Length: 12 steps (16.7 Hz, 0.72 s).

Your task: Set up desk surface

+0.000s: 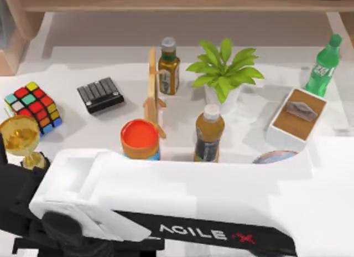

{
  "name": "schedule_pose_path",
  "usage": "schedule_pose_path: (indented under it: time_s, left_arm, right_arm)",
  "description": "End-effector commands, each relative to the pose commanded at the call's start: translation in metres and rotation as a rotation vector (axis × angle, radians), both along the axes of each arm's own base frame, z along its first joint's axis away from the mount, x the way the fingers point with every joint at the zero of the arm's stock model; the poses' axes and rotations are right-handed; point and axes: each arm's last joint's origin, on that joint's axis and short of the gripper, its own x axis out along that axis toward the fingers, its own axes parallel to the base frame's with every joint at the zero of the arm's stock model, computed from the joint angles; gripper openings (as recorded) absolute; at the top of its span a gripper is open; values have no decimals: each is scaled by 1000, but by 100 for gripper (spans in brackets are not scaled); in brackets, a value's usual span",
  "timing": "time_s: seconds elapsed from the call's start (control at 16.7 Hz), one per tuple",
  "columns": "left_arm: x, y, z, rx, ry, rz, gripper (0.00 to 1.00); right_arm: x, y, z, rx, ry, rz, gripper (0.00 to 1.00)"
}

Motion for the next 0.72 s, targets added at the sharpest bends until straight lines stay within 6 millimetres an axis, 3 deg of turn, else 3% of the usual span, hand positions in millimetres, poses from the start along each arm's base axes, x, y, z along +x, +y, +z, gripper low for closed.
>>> schedule_pose_path:
  time_s: [0.36, 0.66, 0.72]
  left_arm:
    - [0, 0, 0, 0, 0, 0, 100]
    - [0, 0, 0, 0, 0, 0, 100]
    - [0, 0, 0, 0, 0, 0, 100]
  right_arm:
    - [-1, -3, -36, -100, 32, 0, 0]
    - [-1, -4, -36, -101, 32, 0, 0]
    - [-1, -4, -36, -101, 32, 0, 8]
